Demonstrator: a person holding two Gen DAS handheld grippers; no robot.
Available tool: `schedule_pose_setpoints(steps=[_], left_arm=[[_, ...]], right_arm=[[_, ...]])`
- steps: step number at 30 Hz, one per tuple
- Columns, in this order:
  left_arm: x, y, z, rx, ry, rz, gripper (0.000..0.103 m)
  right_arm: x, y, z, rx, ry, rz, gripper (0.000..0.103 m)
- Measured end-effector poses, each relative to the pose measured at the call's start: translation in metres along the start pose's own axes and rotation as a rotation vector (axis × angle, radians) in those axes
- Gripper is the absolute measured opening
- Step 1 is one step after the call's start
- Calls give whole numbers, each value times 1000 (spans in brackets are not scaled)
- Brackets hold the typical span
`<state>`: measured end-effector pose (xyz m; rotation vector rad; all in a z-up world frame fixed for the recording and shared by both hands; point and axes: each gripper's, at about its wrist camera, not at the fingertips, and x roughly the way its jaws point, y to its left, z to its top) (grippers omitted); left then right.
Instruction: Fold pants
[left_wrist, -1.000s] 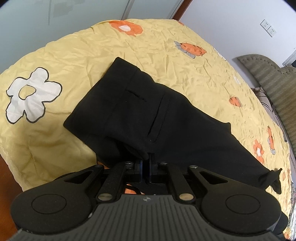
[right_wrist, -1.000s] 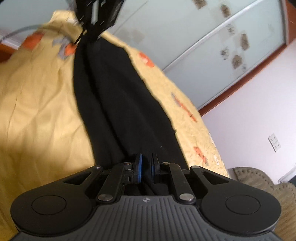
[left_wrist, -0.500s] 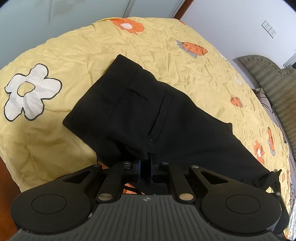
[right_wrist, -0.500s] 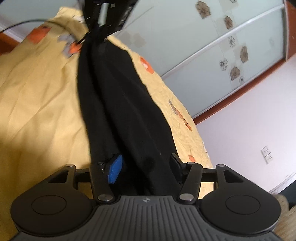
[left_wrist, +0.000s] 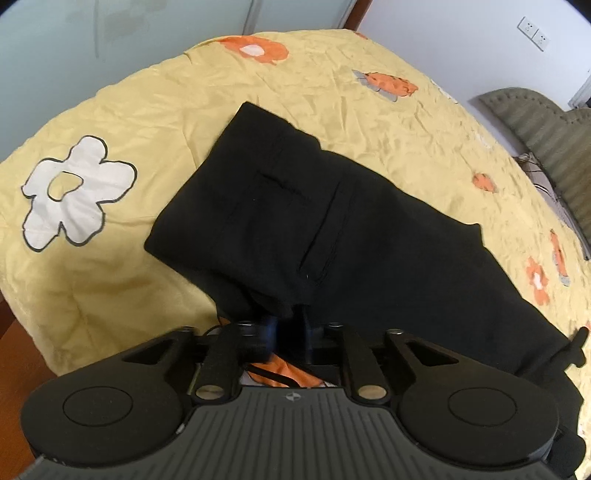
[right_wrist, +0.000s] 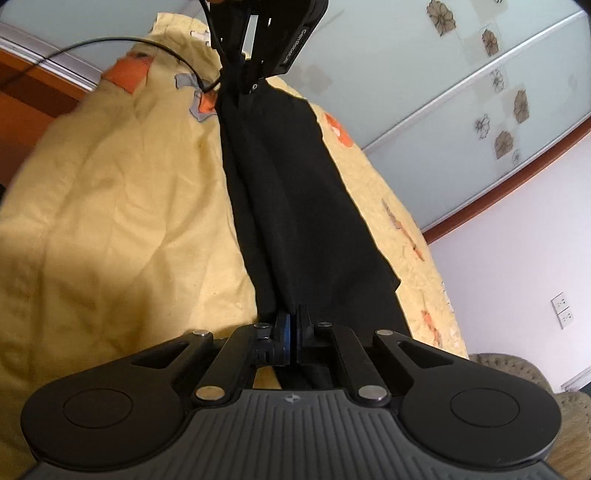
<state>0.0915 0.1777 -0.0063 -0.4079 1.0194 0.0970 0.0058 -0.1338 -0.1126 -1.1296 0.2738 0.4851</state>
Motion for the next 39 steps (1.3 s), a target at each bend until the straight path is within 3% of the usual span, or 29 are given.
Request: schedule_pose_setpoints(steps=[2,5,8,11,13,15,17,19,20,21,22,23,27,32,34,36,39], left_arm=[[-10,3,1,-2,-8,29,48],[-27,-4,3,30,-81,79,52],[-30,-38,5,136,-108,38,62],[-20,-91,-4,309,-93,-56,69],[-11,-132,-18,463,-85,-123,71],[-2,-169,-39,624,-91,-172,72],[4,-202,-64,792,-120,-210,73],[10,-228,-90,941,-156,-234,73],[13,-237,-100,996,-175,-246,73],[16,-246,-110,1050,-191,-261,73],[20,-253,-120,1094,-199,-270,74],[23,-259,-129,1126,-205,-272,74],[35,-271,-151,1209,-222,-263,73],[42,-274,-168,1306,-320,-225,73],[44,-277,-171,1322,-330,-227,73],[46,-280,-171,1326,-324,-239,72],[48,-285,-173,1336,-336,-260,72]], right_arm=[[-15,-8,0,13,-15,31,4],[-39,-44,-12,234,-52,61,4],[-35,-65,-34,377,34,-6,5],[-19,-60,-58,411,185,50,5],[-38,-59,-62,414,159,58,6],[-61,-75,-74,552,146,71,6],[-85,-99,-99,714,151,4,8],[-105,-131,-130,869,185,-123,20],[-112,-147,-146,947,203,-188,41],[-118,-165,-167,1033,214,-257,77],[-123,-183,-188,1126,206,-316,90],[-126,-199,-208,1224,178,-359,94],[-122,-248,-287,1648,35,-377,94],[-76,-272,-343,1942,57,-388,91],[-57,-277,-353,2009,81,-394,79],[-49,-277,-363,2044,133,-406,42],[-41,-276,-366,2059,144,-378,16]])
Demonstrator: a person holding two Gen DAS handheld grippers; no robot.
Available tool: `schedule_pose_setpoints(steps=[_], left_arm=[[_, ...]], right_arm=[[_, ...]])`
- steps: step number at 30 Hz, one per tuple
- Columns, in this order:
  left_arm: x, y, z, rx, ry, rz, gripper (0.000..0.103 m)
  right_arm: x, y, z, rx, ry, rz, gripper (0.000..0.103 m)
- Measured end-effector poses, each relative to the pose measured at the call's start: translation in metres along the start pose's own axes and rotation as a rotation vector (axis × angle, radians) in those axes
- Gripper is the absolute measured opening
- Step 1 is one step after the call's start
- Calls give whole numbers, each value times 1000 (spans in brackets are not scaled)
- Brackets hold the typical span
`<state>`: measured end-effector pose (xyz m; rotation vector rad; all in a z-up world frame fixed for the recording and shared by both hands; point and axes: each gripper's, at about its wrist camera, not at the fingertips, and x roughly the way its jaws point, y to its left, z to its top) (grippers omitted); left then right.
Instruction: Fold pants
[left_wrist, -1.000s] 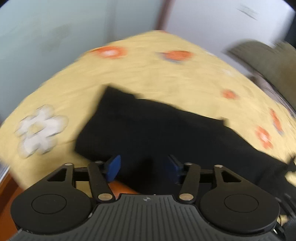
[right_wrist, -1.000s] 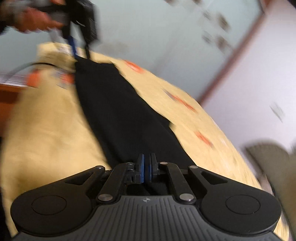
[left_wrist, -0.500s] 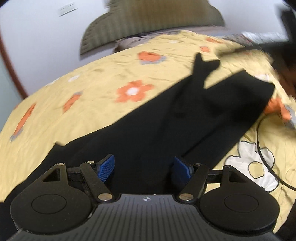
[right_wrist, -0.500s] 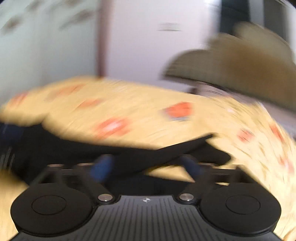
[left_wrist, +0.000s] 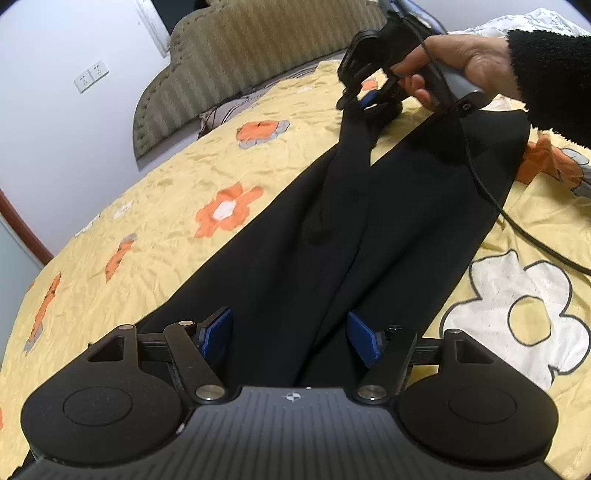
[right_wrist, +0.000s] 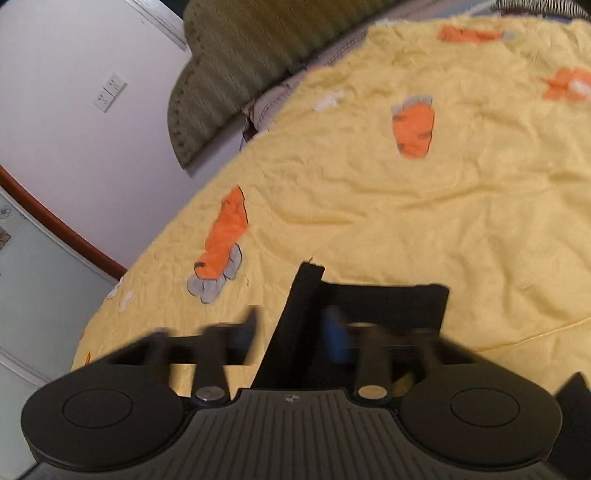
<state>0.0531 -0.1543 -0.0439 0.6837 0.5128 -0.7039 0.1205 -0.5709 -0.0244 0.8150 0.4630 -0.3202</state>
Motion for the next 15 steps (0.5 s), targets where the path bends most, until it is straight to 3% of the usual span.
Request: schedule_pose_setpoints(steps=[2,8,15], left_arm=[[1,-2,4,4,-21,-11,72],[13,-7,25,-40,-47,-76,73],[25,-14,40,-79,-49,-48,73]], right_arm=[[-8,6,-1,-30,-10,4,8],[-61,34,15,-20,-135,132,6],[-135,62,39,-38,-284,261,6]])
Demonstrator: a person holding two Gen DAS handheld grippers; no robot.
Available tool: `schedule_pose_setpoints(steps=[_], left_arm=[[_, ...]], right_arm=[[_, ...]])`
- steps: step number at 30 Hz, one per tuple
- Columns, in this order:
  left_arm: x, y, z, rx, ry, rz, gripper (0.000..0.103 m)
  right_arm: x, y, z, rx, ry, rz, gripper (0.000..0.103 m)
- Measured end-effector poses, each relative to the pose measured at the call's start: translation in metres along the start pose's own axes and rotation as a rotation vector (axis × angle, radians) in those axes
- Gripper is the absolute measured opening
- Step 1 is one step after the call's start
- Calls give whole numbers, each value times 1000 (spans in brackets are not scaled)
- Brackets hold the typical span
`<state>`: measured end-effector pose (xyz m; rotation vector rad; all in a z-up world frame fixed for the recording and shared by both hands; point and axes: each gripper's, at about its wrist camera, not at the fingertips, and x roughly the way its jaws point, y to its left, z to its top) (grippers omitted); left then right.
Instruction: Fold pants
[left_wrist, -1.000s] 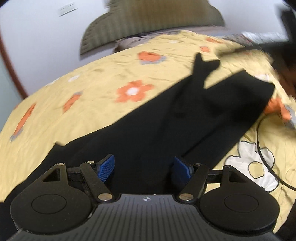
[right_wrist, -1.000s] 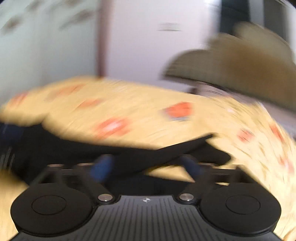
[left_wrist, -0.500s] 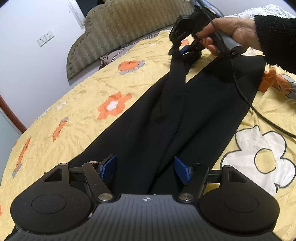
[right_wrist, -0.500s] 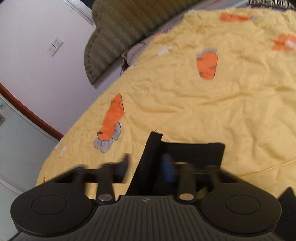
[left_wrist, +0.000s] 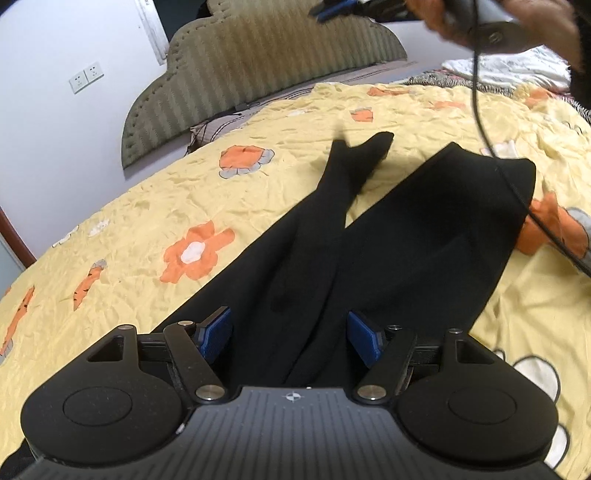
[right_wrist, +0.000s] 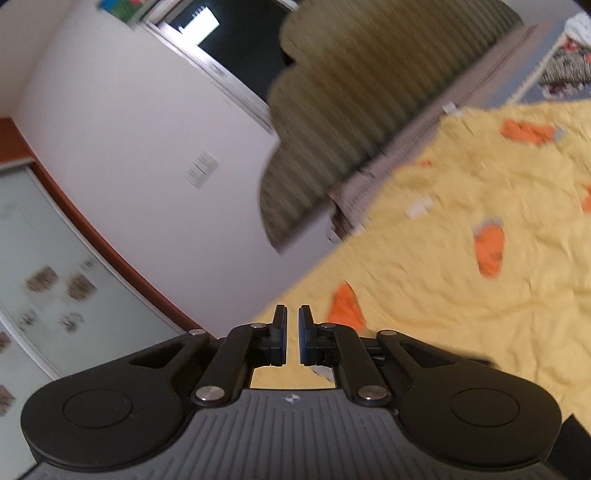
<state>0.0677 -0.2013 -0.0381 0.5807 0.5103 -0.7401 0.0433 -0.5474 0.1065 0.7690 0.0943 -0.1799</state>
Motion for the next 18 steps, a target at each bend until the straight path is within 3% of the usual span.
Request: schedule_pose_setpoints(steps=[4,5,7,8,9,13,15,17,18], left_arm=[[-4,-5,0,22,-6,3,73],[-6,-5,-1,20,-9,-5,75],[-7,-5,-2,9,-4,-21,76],[-7,-4,-2,2,2,-25,76],[-7,-3,-2,-4,6,-28,76],[-10,2,-1,-15,2,-22,76],[-10,5,-1,-21,-4,-23,76],[-9,9,1,-38,-4,-36,76],[-8,11,1,-50,-3,-44,76]], right_arm=[[-3,0,1,-55,57,-63,7],[4,-7,-4,-68,89,-94,11],[17,-29,-16,-36,163,-145,36],[24,-43,-23,5,182,-162,72],[31,-56,-30,49,194,-182,96],[62,-84,-49,104,232,-202,91],[78,-89,-56,119,262,-195,79],[94,-93,-63,136,291,-207,74],[101,-94,-67,144,307,-218,64]])
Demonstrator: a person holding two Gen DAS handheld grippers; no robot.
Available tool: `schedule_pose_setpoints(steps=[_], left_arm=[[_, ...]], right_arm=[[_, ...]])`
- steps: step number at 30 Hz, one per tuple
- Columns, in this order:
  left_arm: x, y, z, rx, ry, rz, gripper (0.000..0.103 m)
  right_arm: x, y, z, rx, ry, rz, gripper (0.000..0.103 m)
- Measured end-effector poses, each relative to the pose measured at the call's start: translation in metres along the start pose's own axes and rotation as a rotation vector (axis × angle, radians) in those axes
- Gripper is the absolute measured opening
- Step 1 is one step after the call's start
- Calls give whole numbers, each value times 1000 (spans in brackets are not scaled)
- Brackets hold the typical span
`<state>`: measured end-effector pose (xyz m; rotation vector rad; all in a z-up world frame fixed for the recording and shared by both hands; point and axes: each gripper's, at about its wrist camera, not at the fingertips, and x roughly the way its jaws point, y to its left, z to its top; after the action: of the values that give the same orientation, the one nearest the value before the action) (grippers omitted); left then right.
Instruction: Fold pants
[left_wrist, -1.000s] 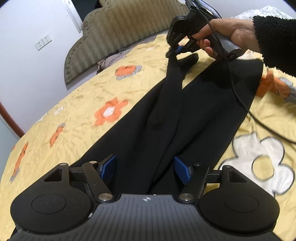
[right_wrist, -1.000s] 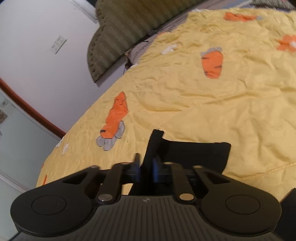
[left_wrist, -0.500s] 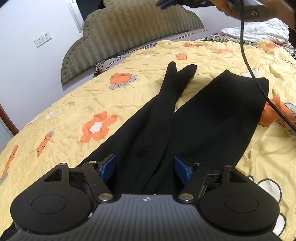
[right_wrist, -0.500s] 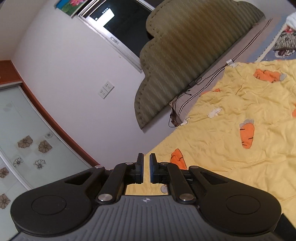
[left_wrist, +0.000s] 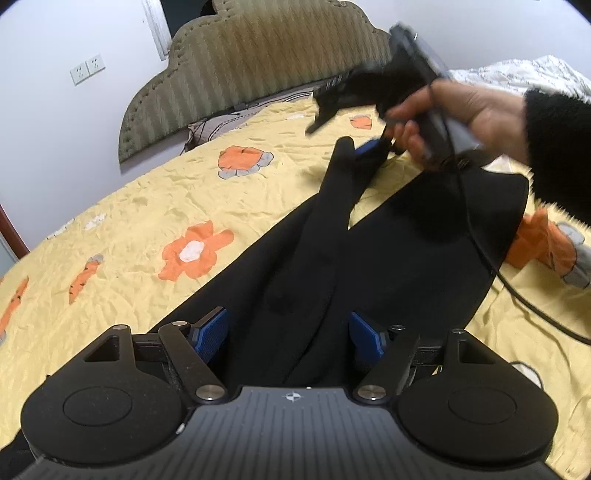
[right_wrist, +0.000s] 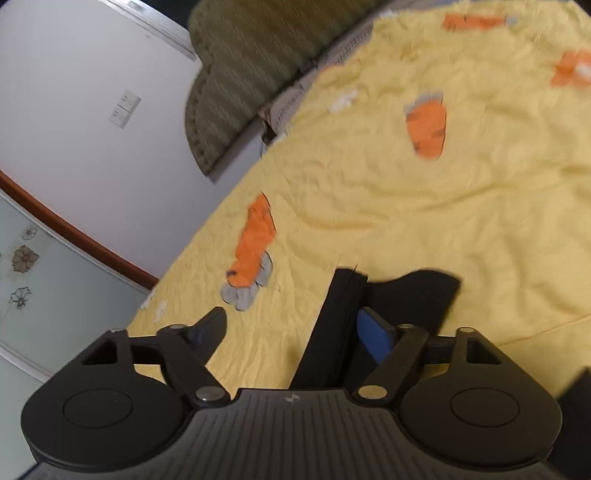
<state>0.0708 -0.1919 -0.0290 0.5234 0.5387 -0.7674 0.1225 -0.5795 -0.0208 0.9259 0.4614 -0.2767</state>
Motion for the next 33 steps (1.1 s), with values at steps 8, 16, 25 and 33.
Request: schedule_pose_setpoints(steps=[8,16,25,33], left_arm=[[16,6,18,-63,-25,-29,76],[40,-3,20,-72,14,48,21],[0,36,37,-181,-60,3,5],[-14,-23,-2,1,20,-157,6]], right_arm=[[-26,24,-9,-29,-105,71,2],[-98,65,7,-70,-232,245,2],[-114,33,2,19,-267,222,2],[-188,-74,-79,152,-291,18,3]])
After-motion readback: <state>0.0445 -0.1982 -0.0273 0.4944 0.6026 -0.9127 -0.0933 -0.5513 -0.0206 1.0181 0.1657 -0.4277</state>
